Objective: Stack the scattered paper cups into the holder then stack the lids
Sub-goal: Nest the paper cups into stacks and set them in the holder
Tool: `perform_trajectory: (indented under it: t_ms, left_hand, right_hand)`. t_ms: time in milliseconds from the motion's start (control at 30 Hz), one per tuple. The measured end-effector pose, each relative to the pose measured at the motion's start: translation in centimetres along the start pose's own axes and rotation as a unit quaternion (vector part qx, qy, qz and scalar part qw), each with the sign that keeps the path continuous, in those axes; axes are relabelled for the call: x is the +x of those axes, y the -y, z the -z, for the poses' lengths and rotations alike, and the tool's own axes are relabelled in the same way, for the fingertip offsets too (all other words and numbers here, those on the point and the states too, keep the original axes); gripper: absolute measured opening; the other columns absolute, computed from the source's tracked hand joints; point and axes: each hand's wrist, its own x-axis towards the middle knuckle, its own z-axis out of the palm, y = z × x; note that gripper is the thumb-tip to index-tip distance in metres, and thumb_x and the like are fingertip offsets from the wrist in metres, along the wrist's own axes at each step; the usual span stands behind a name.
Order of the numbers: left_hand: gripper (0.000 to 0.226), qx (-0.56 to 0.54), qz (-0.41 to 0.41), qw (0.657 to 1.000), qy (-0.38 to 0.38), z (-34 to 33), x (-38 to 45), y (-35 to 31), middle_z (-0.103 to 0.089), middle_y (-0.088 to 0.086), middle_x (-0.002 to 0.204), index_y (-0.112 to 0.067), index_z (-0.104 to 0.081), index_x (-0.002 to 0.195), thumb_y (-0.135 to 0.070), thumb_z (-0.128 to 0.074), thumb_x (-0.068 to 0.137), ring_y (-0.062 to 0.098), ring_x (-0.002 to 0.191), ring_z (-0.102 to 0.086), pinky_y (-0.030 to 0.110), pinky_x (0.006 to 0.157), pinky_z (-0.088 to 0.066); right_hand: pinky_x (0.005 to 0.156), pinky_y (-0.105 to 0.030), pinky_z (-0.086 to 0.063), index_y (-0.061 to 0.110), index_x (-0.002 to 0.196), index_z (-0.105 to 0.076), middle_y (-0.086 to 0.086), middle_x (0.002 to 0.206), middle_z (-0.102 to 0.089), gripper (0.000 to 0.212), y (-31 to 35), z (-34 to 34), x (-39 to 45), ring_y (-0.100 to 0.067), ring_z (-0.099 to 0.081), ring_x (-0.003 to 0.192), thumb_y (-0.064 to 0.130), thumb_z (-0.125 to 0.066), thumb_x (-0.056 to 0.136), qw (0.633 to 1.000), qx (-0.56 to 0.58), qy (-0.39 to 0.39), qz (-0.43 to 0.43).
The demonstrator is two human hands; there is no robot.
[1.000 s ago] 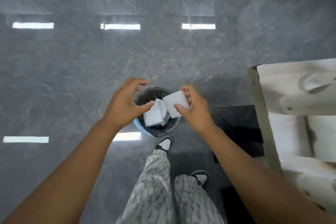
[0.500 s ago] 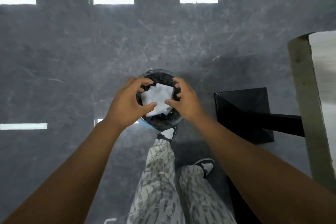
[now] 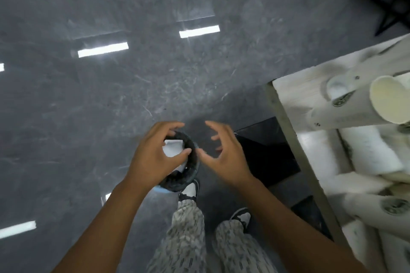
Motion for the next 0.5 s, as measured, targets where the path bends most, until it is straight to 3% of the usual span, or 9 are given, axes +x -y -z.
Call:
perform_trajectory:
  t_ms: [133,300,400,500]
  left_hand:
    - [0.060,-0.014,-0.057,0.998,0.014,-1.2,2.0,-5.8,-0.058,-0.022,0.121,-0.043,-0.060,0.125,-0.021,-0.089,0.077,0.002,0.114,-0.061,0.015,0.090,-0.050]
    - [0.060,-0.031,-0.134,0.988,0.069,-4.2,5.3,-13.1,-0.061,-0.017,0.122,-0.038,-0.061,0.126,-0.018,-0.090,0.077,0.007,0.114,-0.062,0.010,0.089,-0.045]
    - [0.061,-0.020,-0.184,0.978,0.100,-5.8,6.6,-17.5,-0.061,-0.018,0.122,-0.040,-0.060,0.127,-0.020,-0.089,0.077,0.012,0.115,-0.063,0.019,0.090,-0.049]
    - [0.062,-0.016,-0.235,0.963,0.131,-7.2,6.9,-22.0,-0.062,-0.015,0.121,-0.039,-0.060,0.128,-0.021,-0.089,0.076,0.017,0.114,-0.063,0.030,0.090,-0.053]
  right_hand:
    - [0.080,-0.011,-0.047,0.042,0.139,-0.048,0.013,0.133,-0.050,0.068,1.7,5.5,-1.7,-0.001,-0.057,0.109,0.026,-0.083,0.083,0.995,0.013,-0.100,0.007]
    - [0.078,-0.015,-0.051,0.032,0.141,-0.052,0.014,0.127,-0.052,0.068,2.8,11.6,-4.5,-0.009,-0.060,0.106,0.025,-0.084,0.081,0.976,0.015,-0.215,0.008]
    - [0.078,-0.018,-0.053,0.028,0.141,-0.054,0.018,0.127,-0.052,0.068,3.3,14.8,-6.4,-0.011,-0.062,0.104,0.023,-0.085,0.081,0.963,0.012,-0.270,0.009]
    - [0.075,-0.011,-0.048,0.029,0.137,-0.054,0.015,0.126,-0.055,0.067,3.9,18.0,-8.8,-0.008,-0.061,0.102,0.021,-0.086,0.079,0.943,0.006,-0.333,0.016]
